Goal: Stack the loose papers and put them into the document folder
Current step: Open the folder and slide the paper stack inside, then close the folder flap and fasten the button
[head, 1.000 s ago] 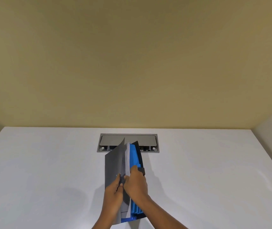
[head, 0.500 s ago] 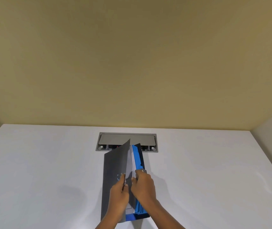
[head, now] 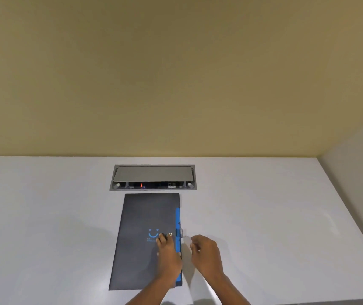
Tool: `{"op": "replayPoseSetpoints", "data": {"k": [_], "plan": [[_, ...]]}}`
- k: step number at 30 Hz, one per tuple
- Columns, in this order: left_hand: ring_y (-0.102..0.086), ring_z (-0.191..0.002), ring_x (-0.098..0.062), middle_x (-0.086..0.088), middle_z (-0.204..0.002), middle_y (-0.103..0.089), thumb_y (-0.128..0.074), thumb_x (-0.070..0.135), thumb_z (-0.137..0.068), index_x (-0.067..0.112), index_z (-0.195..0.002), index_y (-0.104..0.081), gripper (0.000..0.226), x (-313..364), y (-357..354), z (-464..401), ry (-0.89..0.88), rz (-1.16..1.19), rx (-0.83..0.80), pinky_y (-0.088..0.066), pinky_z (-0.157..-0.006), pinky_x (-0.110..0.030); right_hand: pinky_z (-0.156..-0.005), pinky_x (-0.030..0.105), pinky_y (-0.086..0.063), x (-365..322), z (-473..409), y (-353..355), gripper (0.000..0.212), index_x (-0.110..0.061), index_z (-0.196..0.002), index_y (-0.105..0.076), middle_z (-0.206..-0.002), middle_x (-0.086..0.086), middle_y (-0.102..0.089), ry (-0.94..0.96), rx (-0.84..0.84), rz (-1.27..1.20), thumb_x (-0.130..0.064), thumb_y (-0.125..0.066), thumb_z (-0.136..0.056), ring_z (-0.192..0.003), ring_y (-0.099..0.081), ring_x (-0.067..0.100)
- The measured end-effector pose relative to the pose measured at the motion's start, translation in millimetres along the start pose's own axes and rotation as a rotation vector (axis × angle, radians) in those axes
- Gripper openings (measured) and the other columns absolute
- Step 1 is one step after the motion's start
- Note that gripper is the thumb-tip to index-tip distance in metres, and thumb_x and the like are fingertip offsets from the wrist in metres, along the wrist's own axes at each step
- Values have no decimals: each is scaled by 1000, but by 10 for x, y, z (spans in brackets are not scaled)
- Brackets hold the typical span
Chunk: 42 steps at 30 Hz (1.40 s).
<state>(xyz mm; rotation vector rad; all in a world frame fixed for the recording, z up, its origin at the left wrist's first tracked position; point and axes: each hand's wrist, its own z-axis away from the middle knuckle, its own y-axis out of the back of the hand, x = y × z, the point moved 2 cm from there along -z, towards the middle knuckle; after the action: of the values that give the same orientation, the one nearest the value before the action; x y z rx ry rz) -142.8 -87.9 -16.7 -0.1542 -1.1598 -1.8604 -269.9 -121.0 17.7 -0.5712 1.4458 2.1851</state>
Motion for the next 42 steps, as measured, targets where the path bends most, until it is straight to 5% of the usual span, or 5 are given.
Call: {"op": "replayPoseSetpoints", "data": {"k": [5, 11, 18, 27, 42], "plan": [[2, -163, -33, -10, -176, 1, -61, 20, -101, 19, -165, -13, 80, -270, 10, -60, -25, -329, -2, -18, -129, -47, -90, 10, -47, 118, -61, -12, 21, -12, -119, -79, -117, -1, -80, -13, -26, -18, -15, -69, -101, -108, -75, 16], [6, -162, -37, -12, -175, 8, -62, 34, -99, 20, -167, -4, 90, -693, 181, -160, -33, -459, 15, -11, -129, -54, -84, 2, -44, -111, -278, -55, 18, -8, -113, -82, -113, 6, -81, 45, -64, -20, -12, -71, -100, -102, -75, 20], [9, -161, -41, -20, -173, 11, -61, 44, -98, 20, -166, -3, 93, -858, 155, -206, -69, -563, 27, -10, -128, -59, -93, 19, -51, -374, -479, -273, 26, -9, -124, -78, -119, 11, -75, 173, -203, 125, -18, -61, -106, -109, -71, 25], [15, -160, -41, -19, -172, 19, -60, 42, -99, 26, -166, 6, 95, -935, 92, -233, -63, -523, 12, -6, -130, -59, -103, 26, -54, -510, -657, -551, 29, -6, -131, -70, -131, 13, -70, 168, -318, 314, -14, -65, -103, -116, -71, 29], [24, -158, -39, -15, -170, 28, -55, 40, -102, 28, -165, 13, 93, -956, 87, -252, -30, -491, -27, -2, -130, -58, -108, 29, -51, -535, -777, -696, 32, -5, -137, -61, -133, 13, -69, -6, -297, 275, -20, -57, -108, -117, -69, 28]]}}
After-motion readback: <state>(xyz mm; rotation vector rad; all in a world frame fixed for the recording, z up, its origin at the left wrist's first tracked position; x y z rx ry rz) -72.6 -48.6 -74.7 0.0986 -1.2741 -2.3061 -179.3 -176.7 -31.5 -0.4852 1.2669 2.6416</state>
